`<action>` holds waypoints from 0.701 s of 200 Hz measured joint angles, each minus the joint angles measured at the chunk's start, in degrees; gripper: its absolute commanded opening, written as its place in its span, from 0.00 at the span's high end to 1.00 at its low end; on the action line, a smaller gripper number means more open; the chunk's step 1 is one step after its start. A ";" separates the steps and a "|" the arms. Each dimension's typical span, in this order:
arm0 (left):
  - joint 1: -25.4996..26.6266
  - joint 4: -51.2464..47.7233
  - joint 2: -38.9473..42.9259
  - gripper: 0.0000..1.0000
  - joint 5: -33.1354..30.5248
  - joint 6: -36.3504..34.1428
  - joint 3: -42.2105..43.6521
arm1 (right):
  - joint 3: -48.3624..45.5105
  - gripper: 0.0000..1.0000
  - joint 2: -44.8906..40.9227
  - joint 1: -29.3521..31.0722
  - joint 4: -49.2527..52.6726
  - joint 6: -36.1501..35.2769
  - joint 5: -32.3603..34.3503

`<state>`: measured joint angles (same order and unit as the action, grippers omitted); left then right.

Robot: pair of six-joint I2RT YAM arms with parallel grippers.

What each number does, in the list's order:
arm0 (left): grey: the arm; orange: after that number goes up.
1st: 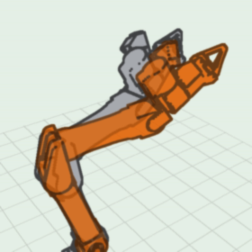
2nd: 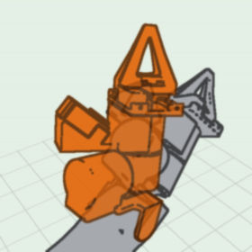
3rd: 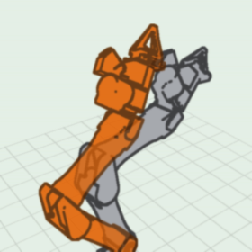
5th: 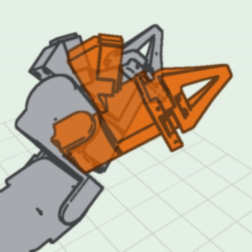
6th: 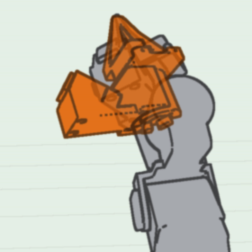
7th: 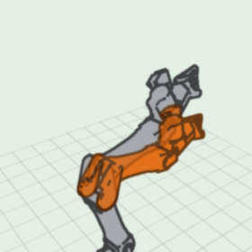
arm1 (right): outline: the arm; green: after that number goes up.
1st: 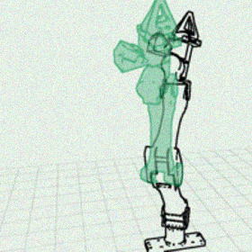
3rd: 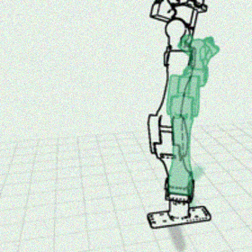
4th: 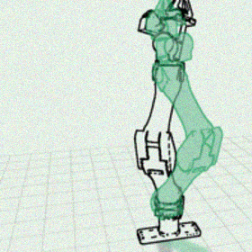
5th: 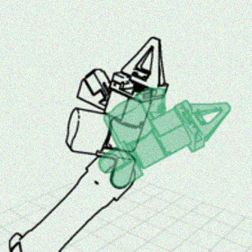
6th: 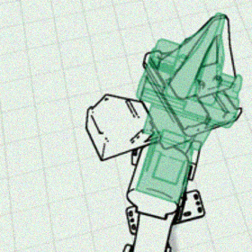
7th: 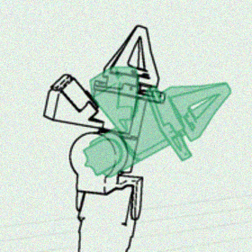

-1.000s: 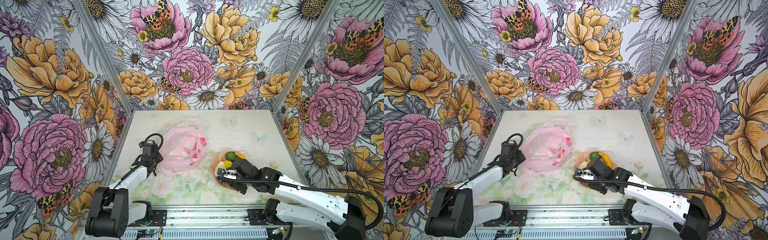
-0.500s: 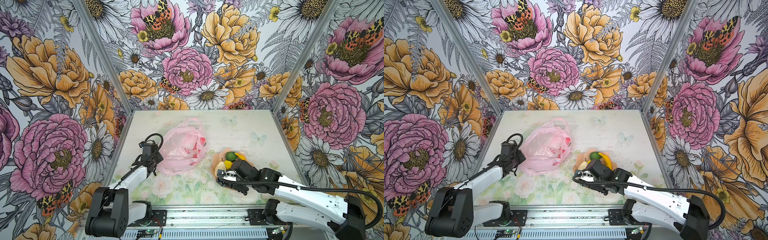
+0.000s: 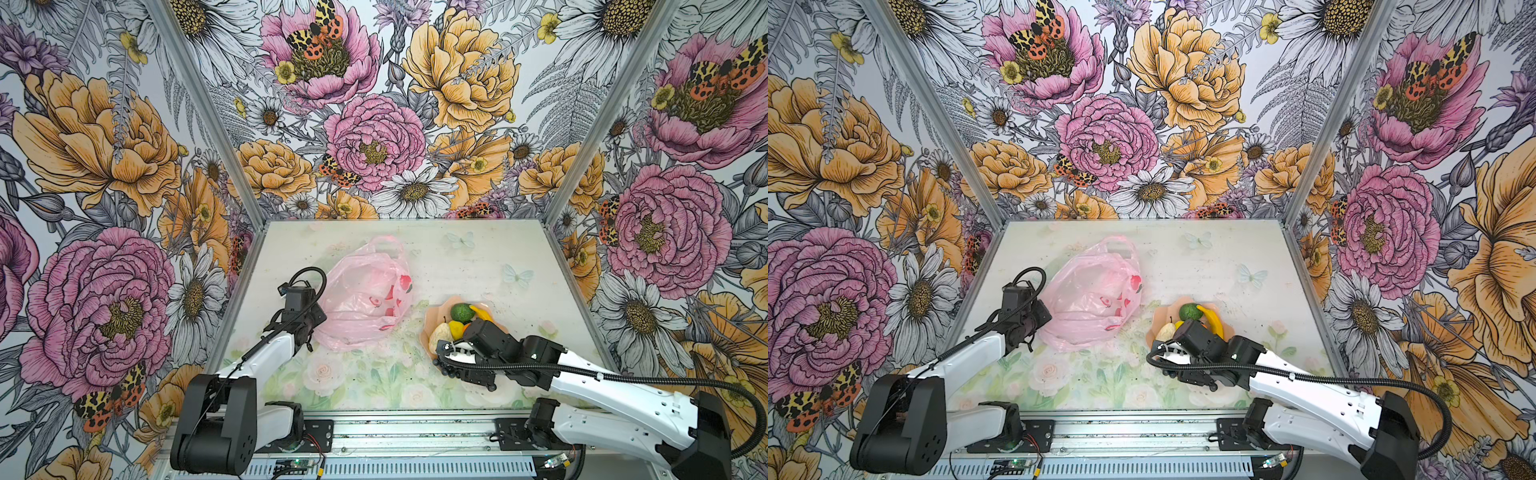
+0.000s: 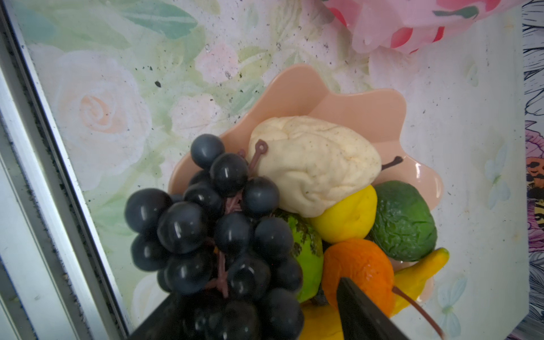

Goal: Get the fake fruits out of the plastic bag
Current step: 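Lower the grapes into the bowl beside the pear with the right gripper, then set the grapes down on the bowl edge and hold the right gripper there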

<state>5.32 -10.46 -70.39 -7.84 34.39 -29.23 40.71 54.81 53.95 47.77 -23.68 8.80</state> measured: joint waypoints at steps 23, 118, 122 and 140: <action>0.00 0.00 0.00 0.98 0.00 -0.02 0.00 | 1.01 0.18 0.02 0.04 1.07 -0.02 1.14; 0.00 0.00 0.00 0.98 0.00 -0.02 0.00 | 2.01 0.07 -0.48 0.04 4.85 -0.02 2.19; 0.00 0.00 0.00 0.98 0.00 -0.02 0.00 | 2.05 0.07 -0.48 0.04 4.90 -0.02 2.19; 0.00 0.00 0.00 0.97 0.00 -0.02 0.00 | 2.23 0.04 -0.57 0.04 5.09 -0.11 2.23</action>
<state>5.32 -10.46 -70.39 -7.84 34.37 -29.23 42.94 54.24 54.00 52.86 -23.79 11.03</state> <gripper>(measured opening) 0.047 0.944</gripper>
